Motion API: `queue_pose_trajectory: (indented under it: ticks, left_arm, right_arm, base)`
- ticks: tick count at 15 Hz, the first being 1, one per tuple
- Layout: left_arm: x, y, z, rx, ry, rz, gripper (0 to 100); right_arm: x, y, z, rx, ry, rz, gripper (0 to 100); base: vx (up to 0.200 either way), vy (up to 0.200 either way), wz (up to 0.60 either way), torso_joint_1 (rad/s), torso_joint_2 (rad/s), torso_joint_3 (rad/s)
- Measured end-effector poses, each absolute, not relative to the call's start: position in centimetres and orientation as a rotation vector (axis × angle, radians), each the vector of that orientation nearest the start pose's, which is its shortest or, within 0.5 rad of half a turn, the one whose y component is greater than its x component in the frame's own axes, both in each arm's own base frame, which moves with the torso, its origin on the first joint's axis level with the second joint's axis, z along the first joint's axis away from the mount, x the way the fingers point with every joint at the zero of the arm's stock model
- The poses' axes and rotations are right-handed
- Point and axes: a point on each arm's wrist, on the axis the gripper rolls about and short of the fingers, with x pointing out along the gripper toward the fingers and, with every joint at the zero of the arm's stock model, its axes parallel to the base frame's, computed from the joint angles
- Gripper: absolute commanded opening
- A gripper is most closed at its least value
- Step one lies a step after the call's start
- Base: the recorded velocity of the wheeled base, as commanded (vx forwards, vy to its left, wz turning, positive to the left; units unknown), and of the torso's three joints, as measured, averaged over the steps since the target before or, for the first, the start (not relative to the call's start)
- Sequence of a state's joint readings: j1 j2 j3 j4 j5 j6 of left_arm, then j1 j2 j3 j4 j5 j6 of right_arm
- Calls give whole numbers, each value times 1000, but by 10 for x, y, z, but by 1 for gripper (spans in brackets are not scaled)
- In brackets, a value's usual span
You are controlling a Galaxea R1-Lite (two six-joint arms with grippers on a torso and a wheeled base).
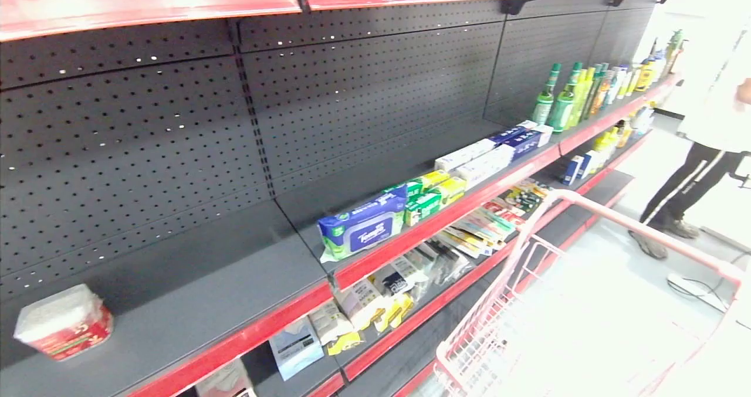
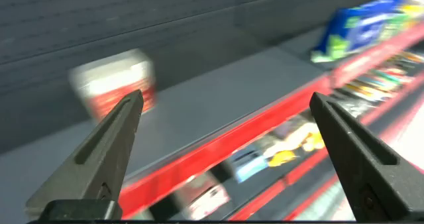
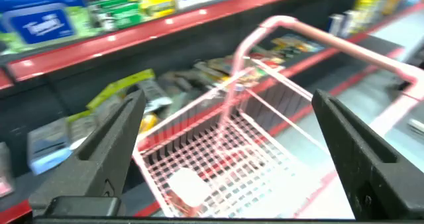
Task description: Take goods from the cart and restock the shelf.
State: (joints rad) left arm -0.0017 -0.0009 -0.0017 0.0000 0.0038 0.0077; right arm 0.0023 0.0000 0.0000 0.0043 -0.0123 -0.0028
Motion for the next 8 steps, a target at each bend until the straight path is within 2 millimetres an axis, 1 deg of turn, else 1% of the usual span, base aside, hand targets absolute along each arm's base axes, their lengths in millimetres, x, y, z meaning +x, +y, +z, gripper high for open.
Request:
queue_pose_trajectory:
  ticks: [1,8]
  left_arm:
    - [-23,0,76,8,-3,2,100]
    - [-23,0,76,8,-3,2,100]
  right_arm:
    - [-23,0,75,-2,4,-10,100]
    - [-23,0,75,-1,4,-10,100]
  base:
    - [0,0,-600,2,7,2]
    - [0,0,0,0,0,0]
